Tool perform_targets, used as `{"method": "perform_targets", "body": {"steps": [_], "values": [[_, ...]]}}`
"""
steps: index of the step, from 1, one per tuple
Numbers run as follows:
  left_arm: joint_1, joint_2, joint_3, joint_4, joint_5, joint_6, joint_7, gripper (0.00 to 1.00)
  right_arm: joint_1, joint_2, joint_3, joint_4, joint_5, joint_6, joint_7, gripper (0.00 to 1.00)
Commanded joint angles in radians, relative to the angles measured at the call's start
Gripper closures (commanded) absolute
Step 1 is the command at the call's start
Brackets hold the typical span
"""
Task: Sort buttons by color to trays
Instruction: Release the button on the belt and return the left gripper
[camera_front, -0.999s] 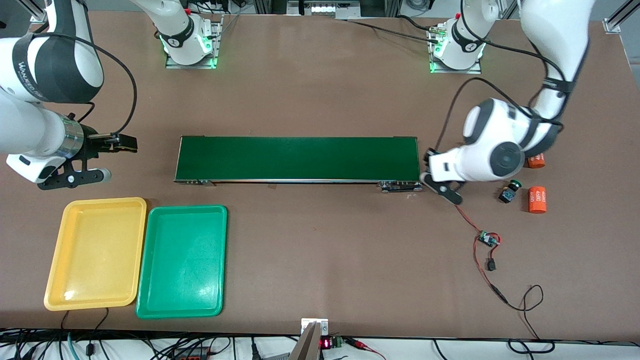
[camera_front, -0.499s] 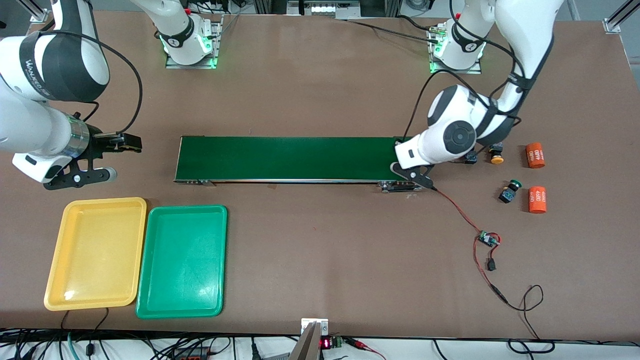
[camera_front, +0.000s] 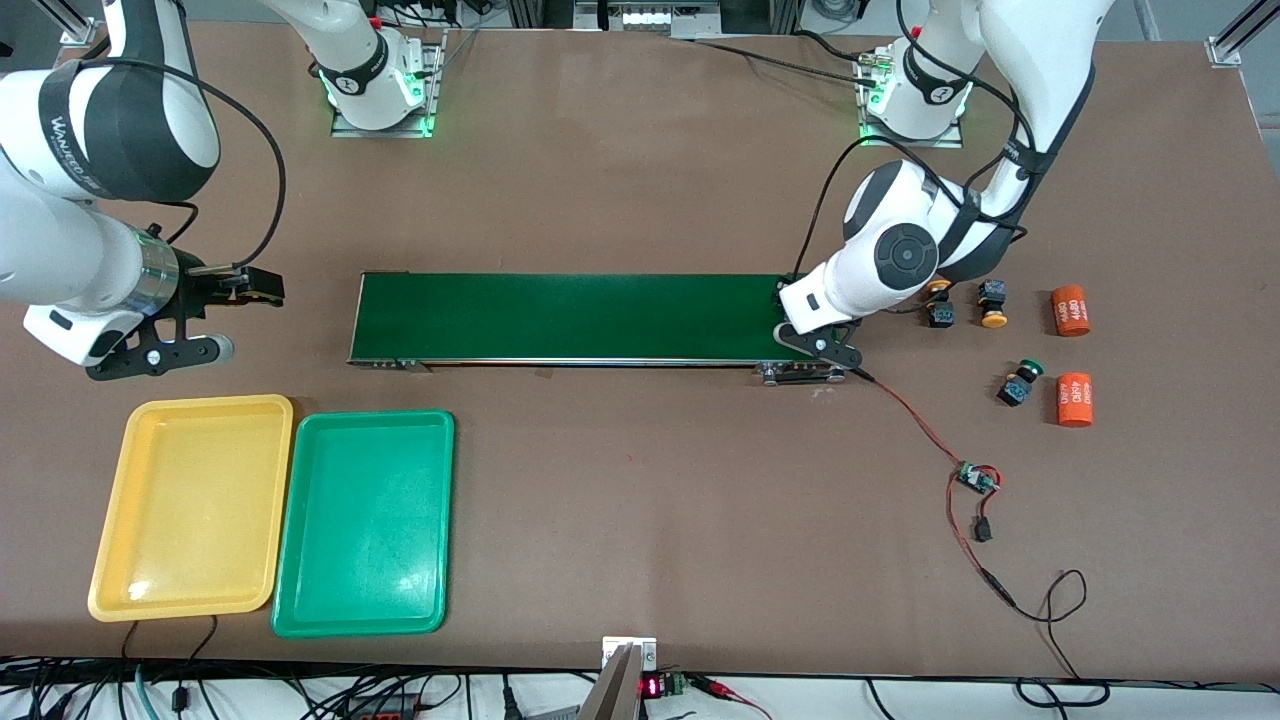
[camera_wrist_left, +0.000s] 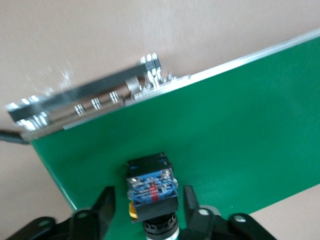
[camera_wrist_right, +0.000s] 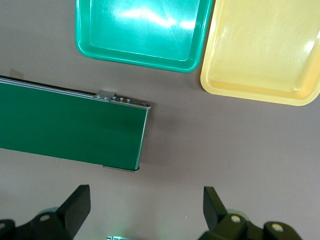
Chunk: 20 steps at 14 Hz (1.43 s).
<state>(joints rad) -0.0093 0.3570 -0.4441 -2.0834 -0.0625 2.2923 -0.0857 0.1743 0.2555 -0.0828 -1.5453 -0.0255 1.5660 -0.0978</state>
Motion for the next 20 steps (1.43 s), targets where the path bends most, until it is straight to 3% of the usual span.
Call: {"method": "perform_targets", "body": {"steps": [1, 3, 9, 15, 18, 20], "values": [[0.018, -0.110, 0.008, 0.000, -0.016, -0.039, -0.006, 0.00, 0.001, 0.004, -0.002, 0.014, 0.015, -0.001, -0.005, 0.00], [0.101, -0.130, 0.013, -0.001, -0.002, -0.103, -0.005, 0.00, 0.001, 0.004, -0.002, 0.014, 0.015, -0.001, -0.005, 0.00], [0.362, -0.066, 0.042, 0.003, 0.050, -0.093, 0.030, 0.00, -0.004, 0.005, -0.002, 0.014, 0.015, -0.001, -0.007, 0.00], [0.505, 0.112, 0.059, 0.164, 0.207, -0.068, 0.424, 0.00, -0.006, 0.005, -0.002, 0.014, 0.015, -0.001, -0.007, 0.00], [0.537, 0.206, 0.068, 0.247, 0.213, -0.068, 0.633, 0.00, -0.006, 0.005, -0.003, 0.014, 0.015, -0.001, -0.007, 0.00], [0.537, 0.229, 0.068, 0.250, 0.216, -0.056, 0.672, 0.00, -0.009, 0.005, -0.003, 0.014, 0.015, -0.001, -0.007, 0.00]]}}
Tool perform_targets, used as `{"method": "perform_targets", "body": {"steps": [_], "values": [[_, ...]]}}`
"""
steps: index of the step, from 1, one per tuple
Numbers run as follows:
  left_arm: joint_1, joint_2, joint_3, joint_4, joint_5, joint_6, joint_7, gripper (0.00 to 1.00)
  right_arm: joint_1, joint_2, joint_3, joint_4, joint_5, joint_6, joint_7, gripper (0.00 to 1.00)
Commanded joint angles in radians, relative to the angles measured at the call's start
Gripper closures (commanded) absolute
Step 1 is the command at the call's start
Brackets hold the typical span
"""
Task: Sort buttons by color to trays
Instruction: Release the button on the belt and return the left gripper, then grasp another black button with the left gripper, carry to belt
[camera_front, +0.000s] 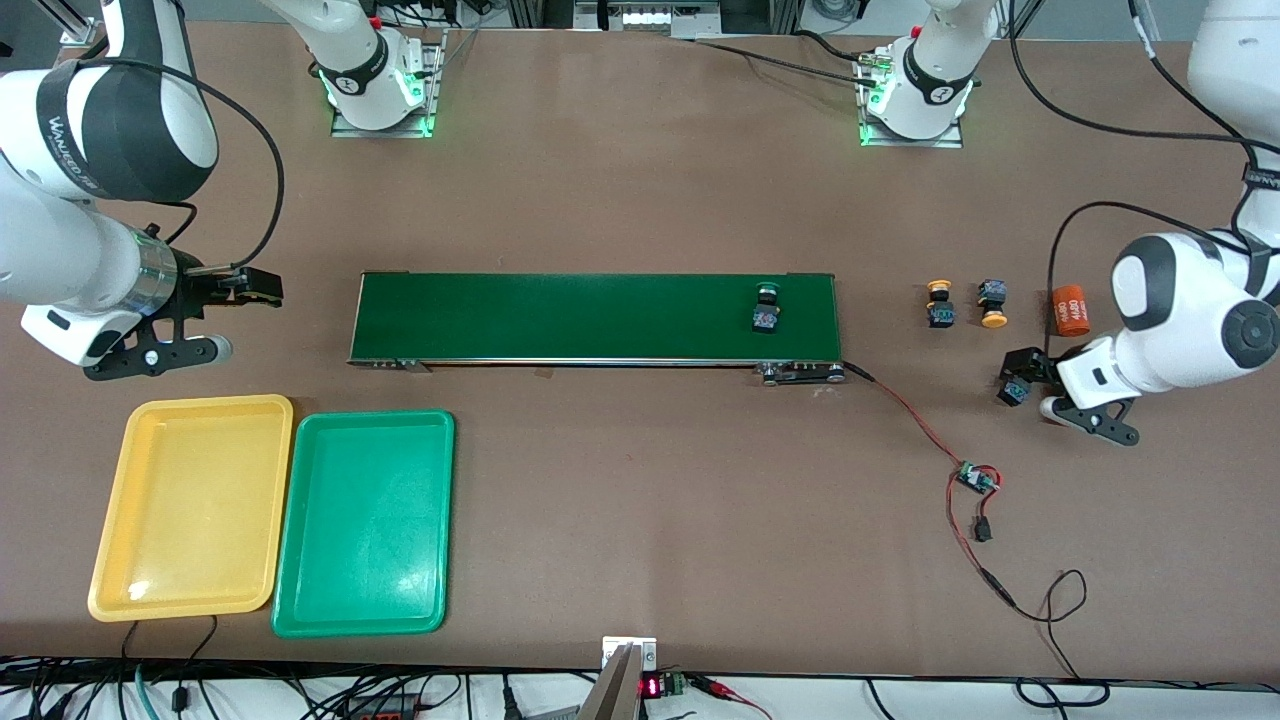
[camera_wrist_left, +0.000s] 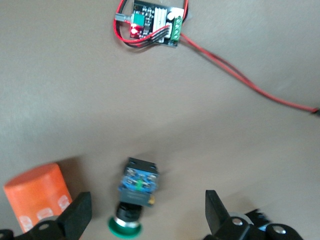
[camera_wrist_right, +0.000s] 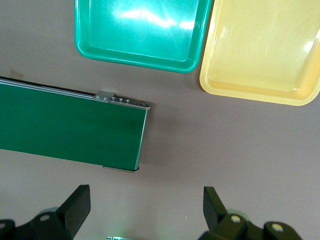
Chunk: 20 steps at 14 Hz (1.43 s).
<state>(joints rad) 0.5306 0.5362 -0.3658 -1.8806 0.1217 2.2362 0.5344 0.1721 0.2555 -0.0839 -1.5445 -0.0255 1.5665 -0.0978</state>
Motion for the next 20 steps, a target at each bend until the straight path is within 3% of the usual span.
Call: {"method": "perform_targets", "body": {"steps": [1, 3, 13, 14, 15, 17, 18, 20], "values": [[-0.003, 0.060, -0.010, 0.046, 0.050, 0.031, 0.059, 0.00, -0.006, 0.005, -0.002, 0.014, 0.015, -0.002, -0.007, 0.00], [-0.001, 0.083, -0.010, 0.038, 0.102, 0.072, 0.073, 0.00, -0.006, 0.005, -0.003, 0.014, 0.015, -0.002, -0.007, 0.00], [0.020, 0.116, -0.009, -0.011, 0.105, 0.063, 0.164, 0.00, -0.013, 0.018, -0.007, 0.000, 0.016, -0.003, -0.007, 0.00], [0.020, 0.113, -0.010, -0.015, 0.105, 0.056, 0.168, 0.06, -0.022, 0.013, -0.007, -0.015, 0.016, -0.003, -0.007, 0.00], [0.020, 0.108, -0.010, -0.015, 0.105, 0.053, 0.192, 0.20, -0.031, 0.004, -0.005, -0.046, 0.022, 0.001, -0.007, 0.00], [0.019, 0.096, -0.010, -0.014, 0.104, 0.021, 0.278, 0.66, -0.046, -0.068, -0.007, -0.180, 0.068, 0.097, -0.010, 0.00], [0.019, 0.091, -0.010, -0.014, 0.104, 0.017, 0.292, 0.83, -0.051, -0.129, -0.007, -0.284, 0.068, 0.184, -0.013, 0.00], [0.017, 0.078, -0.010, -0.012, 0.105, 0.017, 0.318, 1.00, -0.048, -0.229, -0.008, -0.469, 0.067, 0.321, -0.020, 0.00]]}}
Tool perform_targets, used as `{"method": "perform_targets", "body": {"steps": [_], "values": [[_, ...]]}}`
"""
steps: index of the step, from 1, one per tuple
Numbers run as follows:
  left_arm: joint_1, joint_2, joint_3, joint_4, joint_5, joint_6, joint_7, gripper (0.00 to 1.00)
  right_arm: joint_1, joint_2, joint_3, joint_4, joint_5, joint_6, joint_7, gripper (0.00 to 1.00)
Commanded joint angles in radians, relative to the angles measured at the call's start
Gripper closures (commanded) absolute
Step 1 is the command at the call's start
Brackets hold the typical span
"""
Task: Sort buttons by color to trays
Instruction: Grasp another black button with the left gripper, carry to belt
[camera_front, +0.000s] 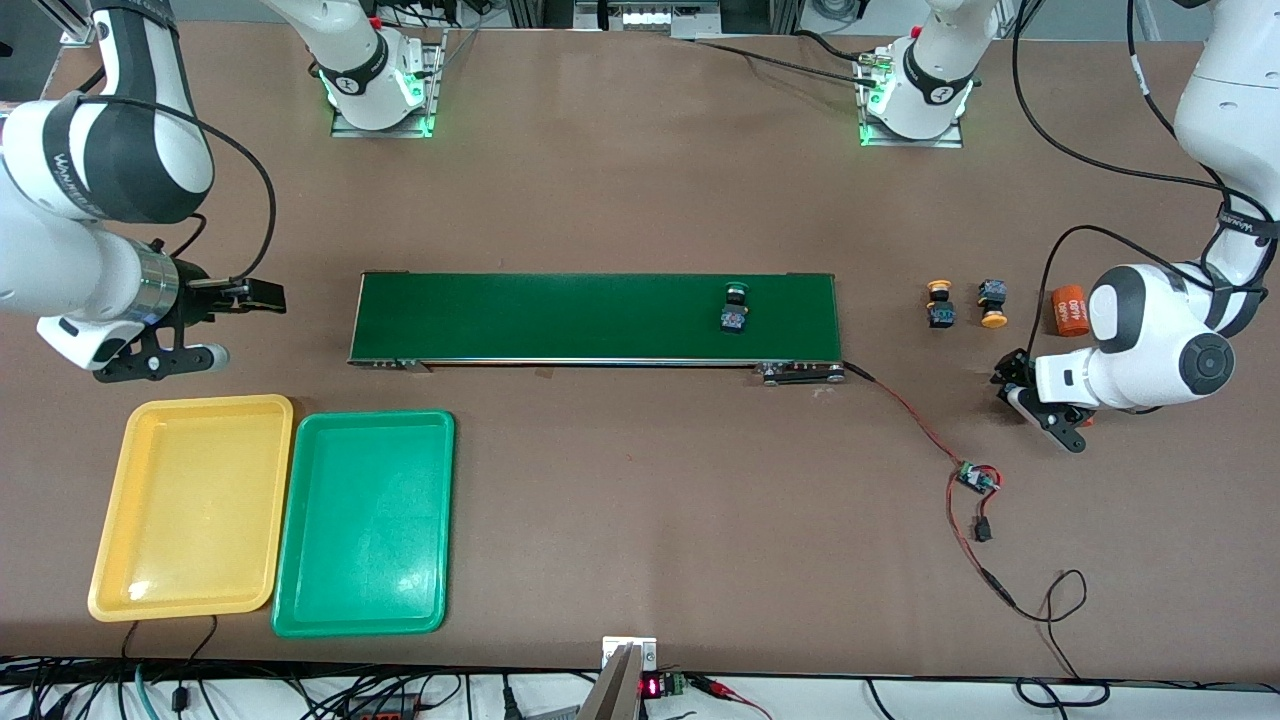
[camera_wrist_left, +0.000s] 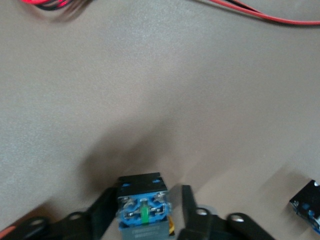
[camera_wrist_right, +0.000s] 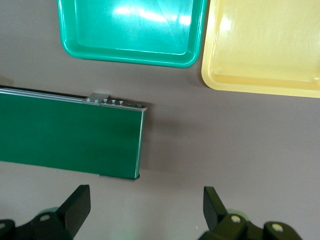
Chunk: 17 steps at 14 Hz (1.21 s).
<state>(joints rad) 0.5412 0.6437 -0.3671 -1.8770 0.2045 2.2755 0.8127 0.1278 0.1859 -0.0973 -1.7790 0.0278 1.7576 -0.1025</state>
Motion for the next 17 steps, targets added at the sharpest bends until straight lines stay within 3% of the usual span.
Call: {"method": "perform_targets", "body": {"steps": [1, 5, 7, 12, 17], "values": [[0.002, -0.042, -0.009, -0.017, 0.022, -0.022, 0.055, 1.00, -0.004, -0.201, 0.005, -0.316, 0.014, 0.202, -0.016, 0.00], [-0.087, -0.149, -0.022, -0.013, -0.023, -0.137, 0.013, 1.00, 0.004, -0.299, 0.011, -0.522, 0.014, 0.356, -0.010, 0.00], [-0.179, -0.212, -0.021, -0.011, -0.115, -0.207, -0.122, 1.00, 0.021, -0.301, 0.013, -0.531, 0.014, 0.356, -0.003, 0.00], [-0.380, -0.309, -0.067, -0.040, -0.180, -0.287, -0.622, 1.00, 0.070, -0.299, 0.013, -0.528, 0.014, 0.358, 0.001, 0.00], [-0.589, -0.335, -0.070, -0.088, -0.237, -0.219, -1.018, 1.00, 0.070, -0.295, 0.013, -0.524, 0.012, 0.359, 0.000, 0.00]]}}
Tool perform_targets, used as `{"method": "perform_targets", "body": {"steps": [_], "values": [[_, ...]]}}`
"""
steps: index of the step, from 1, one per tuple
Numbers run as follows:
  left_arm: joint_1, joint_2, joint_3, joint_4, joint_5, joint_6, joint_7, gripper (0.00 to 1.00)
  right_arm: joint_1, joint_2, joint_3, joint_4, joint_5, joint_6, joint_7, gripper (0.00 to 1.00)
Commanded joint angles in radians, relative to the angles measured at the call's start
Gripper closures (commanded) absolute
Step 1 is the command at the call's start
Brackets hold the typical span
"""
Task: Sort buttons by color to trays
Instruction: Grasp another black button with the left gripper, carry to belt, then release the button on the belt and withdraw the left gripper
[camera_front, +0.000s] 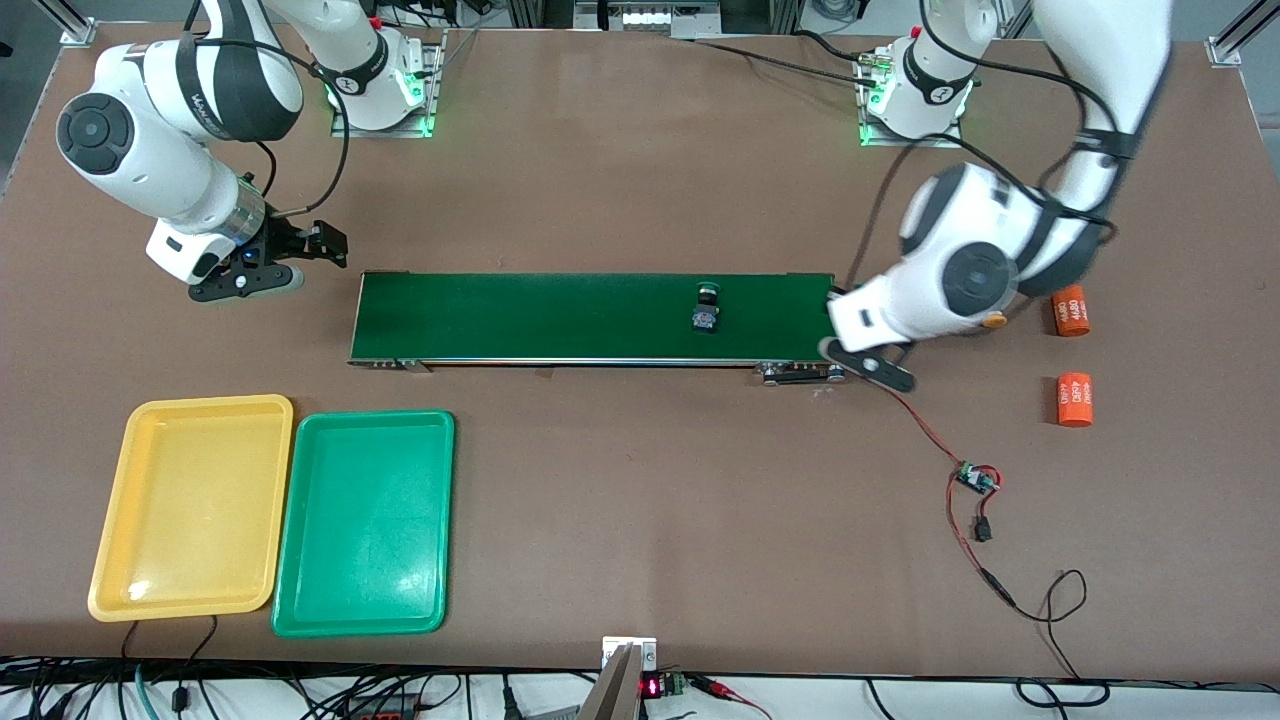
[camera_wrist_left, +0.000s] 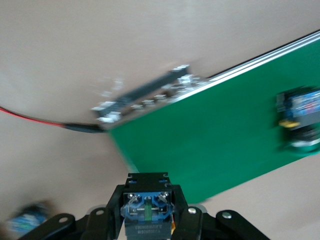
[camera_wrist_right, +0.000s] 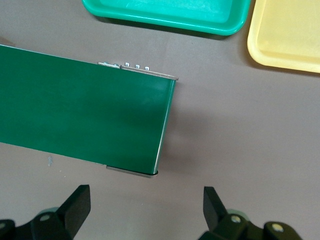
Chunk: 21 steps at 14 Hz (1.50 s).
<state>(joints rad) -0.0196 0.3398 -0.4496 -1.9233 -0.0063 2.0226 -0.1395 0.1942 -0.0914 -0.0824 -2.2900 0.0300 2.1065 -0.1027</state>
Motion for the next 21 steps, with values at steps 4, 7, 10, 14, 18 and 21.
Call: {"method": "perform_targets", "body": {"steps": [4, 7, 10, 14, 18, 21], "values": [[-0.072, -0.012, 0.012, -0.120, -0.027, 0.200, -0.212, 0.97, -0.001, -0.016, -0.005, -0.012, 0.010, 0.010, -0.017, 0.00], [-0.069, 0.007, 0.012, -0.160, -0.026, 0.303, -0.212, 0.95, -0.005, -0.016, -0.005, -0.012, 0.008, 0.010, -0.018, 0.00], [-0.057, 0.021, 0.014, -0.160, -0.026, 0.341, -0.212, 0.95, -0.004, -0.016, -0.005, -0.011, 0.008, 0.007, -0.020, 0.00], [-0.023, 0.036, 0.015, -0.160, -0.024, 0.383, -0.213, 0.93, -0.009, -0.022, -0.011, -0.009, 0.010, -0.009, -0.022, 0.00], [0.001, 0.047, 0.015, -0.177, -0.024, 0.383, -0.255, 0.89, -0.009, -0.022, -0.013, -0.006, 0.010, -0.036, -0.022, 0.00], [0.001, 0.045, 0.014, -0.175, -0.023, 0.377, -0.246, 0.00, -0.007, -0.022, -0.013, -0.008, 0.010, -0.051, -0.038, 0.00]]}}
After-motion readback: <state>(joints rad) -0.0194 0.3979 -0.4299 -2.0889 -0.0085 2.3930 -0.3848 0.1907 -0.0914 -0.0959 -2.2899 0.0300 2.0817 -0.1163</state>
